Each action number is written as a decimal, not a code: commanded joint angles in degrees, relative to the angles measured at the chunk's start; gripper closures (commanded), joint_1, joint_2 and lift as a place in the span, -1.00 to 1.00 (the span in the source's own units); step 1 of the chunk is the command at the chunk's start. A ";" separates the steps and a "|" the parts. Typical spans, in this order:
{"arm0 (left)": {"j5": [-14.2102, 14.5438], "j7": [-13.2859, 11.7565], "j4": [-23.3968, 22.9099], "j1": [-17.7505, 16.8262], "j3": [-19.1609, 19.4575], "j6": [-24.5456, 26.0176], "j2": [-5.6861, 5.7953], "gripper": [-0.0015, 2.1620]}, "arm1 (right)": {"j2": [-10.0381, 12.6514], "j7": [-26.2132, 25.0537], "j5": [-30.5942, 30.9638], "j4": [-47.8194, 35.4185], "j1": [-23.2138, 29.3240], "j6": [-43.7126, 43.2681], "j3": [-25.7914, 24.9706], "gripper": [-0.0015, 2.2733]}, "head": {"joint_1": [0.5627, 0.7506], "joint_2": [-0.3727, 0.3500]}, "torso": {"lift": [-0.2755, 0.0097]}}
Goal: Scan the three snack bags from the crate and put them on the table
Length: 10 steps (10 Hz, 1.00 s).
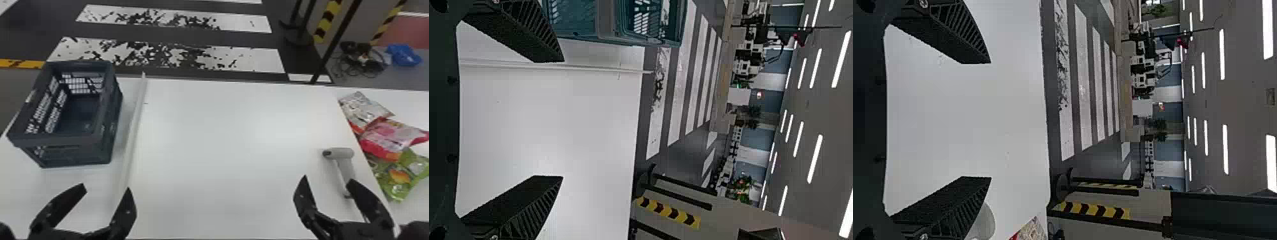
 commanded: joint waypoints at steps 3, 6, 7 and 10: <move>0.09 0.00 0.28 -0.17 0.06 -0.22 0.00 -0.98 | -0.09 -0.01 -0.78 -0.01 0.00 -0.92 -0.64 -0.96 | 0.41 -0.19 | 0.28; 0.09 0.00 0.28 -0.34 0.06 -0.40 0.00 -0.98 | -0.09 0.35 -2.27 0.25 0.00 -3.38 -1.60 -0.96 | 0.41 -0.22 | 0.28; 0.09 0.00 0.28 -0.52 0.06 -0.40 0.00 -0.98 | -0.09 0.35 -2.36 0.25 0.00 -3.73 -1.60 -0.96 | 0.41 -0.23 | 0.28; 0.09 0.00 0.28 -0.78 -0.03 -0.40 -0.09 -0.98 | -0.09 0.35 -2.62 0.34 0.00 -3.73 -1.87 -0.96 | 0.41 -0.24 | 0.28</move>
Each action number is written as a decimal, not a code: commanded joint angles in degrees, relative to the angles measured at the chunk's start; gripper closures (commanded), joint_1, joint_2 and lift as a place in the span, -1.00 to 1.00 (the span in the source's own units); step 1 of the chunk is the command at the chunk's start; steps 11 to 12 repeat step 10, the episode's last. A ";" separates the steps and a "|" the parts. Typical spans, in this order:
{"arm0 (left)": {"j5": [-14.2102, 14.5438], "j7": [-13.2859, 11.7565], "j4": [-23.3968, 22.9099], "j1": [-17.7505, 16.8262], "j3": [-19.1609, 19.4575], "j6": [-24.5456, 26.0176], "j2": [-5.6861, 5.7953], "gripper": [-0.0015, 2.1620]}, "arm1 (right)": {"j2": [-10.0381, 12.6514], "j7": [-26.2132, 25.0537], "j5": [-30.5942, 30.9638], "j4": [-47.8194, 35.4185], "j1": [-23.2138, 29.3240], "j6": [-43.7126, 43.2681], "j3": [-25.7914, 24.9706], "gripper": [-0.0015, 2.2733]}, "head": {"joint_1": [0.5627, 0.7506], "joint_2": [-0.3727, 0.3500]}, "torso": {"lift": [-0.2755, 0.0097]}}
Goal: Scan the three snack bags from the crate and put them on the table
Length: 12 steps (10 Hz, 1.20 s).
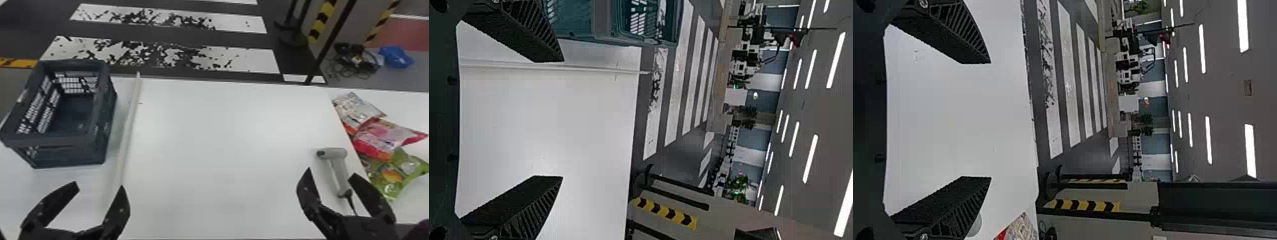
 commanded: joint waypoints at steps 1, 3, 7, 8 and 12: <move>0.09 0.00 0.00 -0.19 0.02 0.00 0.00 -0.98 | 0.00 0.00 -0.37 -0.09 0.00 0.00 -0.26 -0.96 | 0.41 -0.25 | 0.28; 0.17 -0.09 0.26 -0.45 -0.07 0.18 -0.09 -0.98 | 0.00 0.00 -0.55 -0.09 0.00 0.00 -0.52 -0.96 | 0.41 -0.26 | 0.28; 0.26 -0.09 0.26 -0.45 -0.07 0.35 0.00 -0.98 | -0.09 0.17 -0.90 -0.09 0.00 -0.70 -0.61 -0.96 | 0.41 -0.27 | 0.28; 0.35 -0.18 0.26 -0.45 -0.07 0.35 0.00 -0.98 | -0.18 0.26 -0.90 -0.09 0.09 -0.70 -0.61 -0.96 | 0.41 -0.27 | 0.28; 0.35 -0.18 0.26 -0.45 -0.25 0.35 0.08 -0.98 | -0.44 0.35 -0.90 -0.26 0.35 -0.70 -0.78 -0.96 | 0.41 -0.27 | 0.28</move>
